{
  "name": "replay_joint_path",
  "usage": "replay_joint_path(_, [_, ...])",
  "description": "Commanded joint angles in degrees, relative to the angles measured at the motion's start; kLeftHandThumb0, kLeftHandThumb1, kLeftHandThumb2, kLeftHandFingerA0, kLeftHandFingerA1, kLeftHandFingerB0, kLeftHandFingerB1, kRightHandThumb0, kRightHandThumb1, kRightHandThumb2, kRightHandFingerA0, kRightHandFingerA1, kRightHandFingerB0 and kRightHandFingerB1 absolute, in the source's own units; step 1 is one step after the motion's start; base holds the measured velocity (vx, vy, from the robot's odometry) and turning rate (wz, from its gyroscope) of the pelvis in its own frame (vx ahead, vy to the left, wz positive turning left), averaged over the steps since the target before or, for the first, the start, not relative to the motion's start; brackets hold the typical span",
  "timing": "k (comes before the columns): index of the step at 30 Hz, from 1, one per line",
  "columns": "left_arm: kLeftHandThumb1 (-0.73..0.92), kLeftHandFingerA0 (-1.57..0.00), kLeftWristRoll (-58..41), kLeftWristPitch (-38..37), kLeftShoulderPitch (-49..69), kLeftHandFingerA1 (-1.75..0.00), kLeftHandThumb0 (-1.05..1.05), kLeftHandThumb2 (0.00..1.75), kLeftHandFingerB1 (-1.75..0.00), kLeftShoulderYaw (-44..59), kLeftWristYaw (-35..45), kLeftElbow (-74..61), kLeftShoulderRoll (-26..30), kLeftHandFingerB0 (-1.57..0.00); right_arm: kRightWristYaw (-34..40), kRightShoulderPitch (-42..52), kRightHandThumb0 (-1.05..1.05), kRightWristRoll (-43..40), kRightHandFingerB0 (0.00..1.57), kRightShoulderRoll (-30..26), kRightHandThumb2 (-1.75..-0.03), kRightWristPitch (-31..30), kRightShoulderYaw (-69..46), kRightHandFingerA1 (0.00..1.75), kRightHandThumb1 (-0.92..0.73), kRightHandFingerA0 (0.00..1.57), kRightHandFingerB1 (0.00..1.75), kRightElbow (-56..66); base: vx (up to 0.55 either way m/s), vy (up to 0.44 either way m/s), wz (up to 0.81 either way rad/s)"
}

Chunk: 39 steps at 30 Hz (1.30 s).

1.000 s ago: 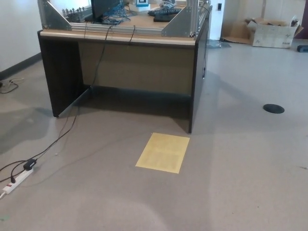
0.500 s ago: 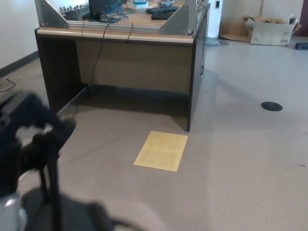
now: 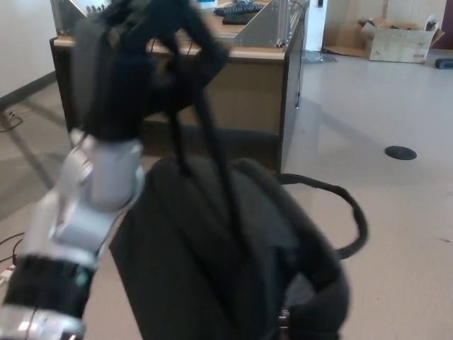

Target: A person hands over a black lunchbag to the robot and the robot uses its left hand to grab the strips of the lunchbag, the gives it back to the person.

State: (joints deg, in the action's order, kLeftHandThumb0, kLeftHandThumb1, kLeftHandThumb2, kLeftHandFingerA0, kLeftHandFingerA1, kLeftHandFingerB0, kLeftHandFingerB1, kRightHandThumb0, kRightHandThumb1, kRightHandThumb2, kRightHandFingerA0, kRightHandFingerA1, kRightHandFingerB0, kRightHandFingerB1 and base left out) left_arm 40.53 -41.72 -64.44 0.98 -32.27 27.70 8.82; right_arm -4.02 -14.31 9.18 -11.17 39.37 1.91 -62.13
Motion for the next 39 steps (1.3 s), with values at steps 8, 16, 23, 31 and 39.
replay_joint_path(8, [0.6,-0.82,6.3,12.4,-28.1,-1.75,-0.24,0.55,-1.72,-11.5,-1.9,19.0,-3.2,-0.64,0.0,-1.7,-0.66,0.7,0.52,-0.9,-0.63,-3.1,0.6,0.44,-0.73,0.54,0.42,0.8,0.0,0.0,0.0])
replay_joint_path(16, [0.59,-0.83,4.9,12.8,-29.6,-1.75,-0.24,0.55,-1.74,-15.2,-5.1,22.6,-2.4,-0.65,-0.1,-2.0,-0.66,0.7,0.52,-0.7,-0.63,-3.2,1.1,0.45,-0.73,0.54,0.42,1.0,0.0,0.0,0.0])
replay_joint_path(23, [0.6,-0.83,4.6,13.2,-27.7,-1.75,-0.23,0.56,-1.75,-16.6,-6.5,21.1,-1.5,-0.62,0.0,-2.7,-0.67,0.9,0.41,-1.1,-1.0,-3.7,1.5,0.6,-0.61,0.51,0.52,0.5,0.0,0.0,0.0])
replay_joint_path(31, [0.59,-0.86,4.0,13.9,-26.5,-1.75,-0.22,0.56,-1.75,-16.9,-6.7,20.3,-0.5,-0.66,-0.1,-2.8,-0.67,0.5,0.42,-1.0,-1.01,-3.8,1.4,0.6,-0.61,0.51,0.53,0.7,0.0,0.0,0.0])
replay_joint_path(39, [0.6,-0.84,3.7,13.0,-25.8,-1.75,-0.21,0.56,-1.75,-17.2,-6.3,19.8,0.9,-0.63,0.6,-2.7,-0.67,1.4,0.55,-1.2,-0.63,-3.7,2.0,0.44,-0.75,0.53,0.43,1.0,0.0,0.0,0.0])
